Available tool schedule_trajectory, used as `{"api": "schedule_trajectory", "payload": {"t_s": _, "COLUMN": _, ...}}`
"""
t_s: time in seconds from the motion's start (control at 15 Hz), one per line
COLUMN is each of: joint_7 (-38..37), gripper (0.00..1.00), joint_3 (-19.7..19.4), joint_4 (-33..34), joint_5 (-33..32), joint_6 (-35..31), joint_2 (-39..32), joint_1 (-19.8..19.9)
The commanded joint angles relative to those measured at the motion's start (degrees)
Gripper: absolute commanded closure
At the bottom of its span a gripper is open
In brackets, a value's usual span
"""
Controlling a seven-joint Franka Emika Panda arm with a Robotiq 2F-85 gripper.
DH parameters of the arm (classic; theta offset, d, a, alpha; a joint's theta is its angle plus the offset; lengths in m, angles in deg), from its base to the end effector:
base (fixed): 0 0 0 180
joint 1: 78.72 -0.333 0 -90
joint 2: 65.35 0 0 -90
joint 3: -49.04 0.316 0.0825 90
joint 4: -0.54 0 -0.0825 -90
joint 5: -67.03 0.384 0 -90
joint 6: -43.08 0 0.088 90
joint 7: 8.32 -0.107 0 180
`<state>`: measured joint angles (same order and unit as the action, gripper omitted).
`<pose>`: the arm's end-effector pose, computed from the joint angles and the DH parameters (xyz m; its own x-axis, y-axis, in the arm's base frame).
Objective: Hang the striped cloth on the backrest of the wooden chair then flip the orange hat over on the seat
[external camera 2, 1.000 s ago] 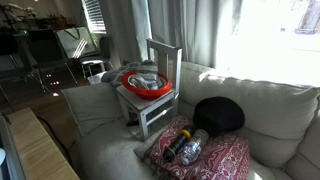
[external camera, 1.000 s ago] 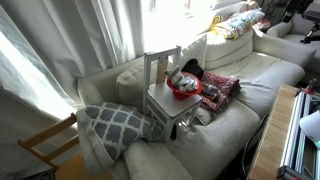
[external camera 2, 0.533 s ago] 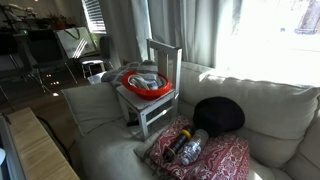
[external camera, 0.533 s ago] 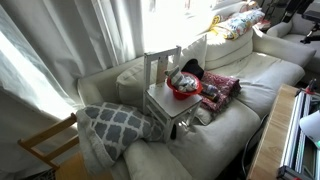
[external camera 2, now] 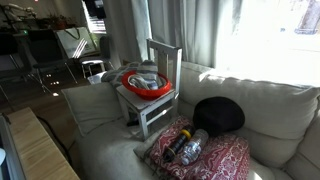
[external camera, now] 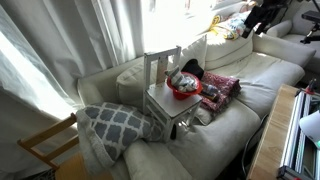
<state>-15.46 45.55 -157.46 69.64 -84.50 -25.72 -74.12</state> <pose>0.3401 -0.0458 0.4273 0.9487 -0.2802 0.1464 -0.2680 -0.9585 -0.0978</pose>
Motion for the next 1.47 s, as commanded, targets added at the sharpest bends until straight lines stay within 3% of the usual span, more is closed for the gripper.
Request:
{"api": "schedule_trajectory", "payload": {"t_s": 0.0, "joint_7": -7.7, "gripper": 0.0, "joint_3": 5.5, "joint_4": 0.9, "joint_5": 8.8, "joint_6": -13.2, "joint_2": -10.9, "joint_1": -5.8}}
{"api": "schedule_trajectory", "payload": {"t_s": 0.33, "joint_7": -24.2, "gripper": 0.0, "joint_3": 16.0, "joint_4": 6.2, "joint_5": 6.0, "joint_6": -20.8, "joint_2": -26.9, "joint_1": -5.0}}
{"api": "schedule_trajectory", "payload": {"t_s": 0.4, "joint_7": -19.8, "gripper": 0.0, "joint_3": 13.5, "joint_4": 2.6, "joint_5": 7.1, "joint_6": -19.3, "joint_2": -19.7, "joint_1": -6.2}}
{"api": "schedule_trajectory", "payload": {"t_s": 0.53, "joint_7": -22.7, "gripper": 0.0, "joint_3": 14.8, "joint_4": 4.7, "joint_5": 6.8, "joint_6": -20.3, "joint_2": -24.6, "joint_1": -6.6}}
{"api": "schedule_trajectory", "payload": {"t_s": 0.93, "joint_7": -23.9, "gripper": 0.0, "joint_3": 14.4, "joint_4": 7.9, "joint_5": 8.3, "joint_6": -20.5, "joint_2": -30.1, "joint_1": -6.7}}
{"api": "schedule_trajectory", "payload": {"t_s": 1.27, "joint_7": -23.4, "gripper": 0.0, "joint_3": 12.2, "joint_4": 15.4, "joint_5": 13.6, "joint_6": -23.7, "joint_2": -39.2, "joint_1": -7.0}}
{"api": "schedule_trajectory", "payload": {"t_s": 1.4, "joint_7": -27.0, "gripper": 0.0, "joint_3": 11.5, "joint_4": 19.3, "joint_5": 9.7, "joint_6": -24.7, "joint_2": -43.9, "joint_1": -6.2}}
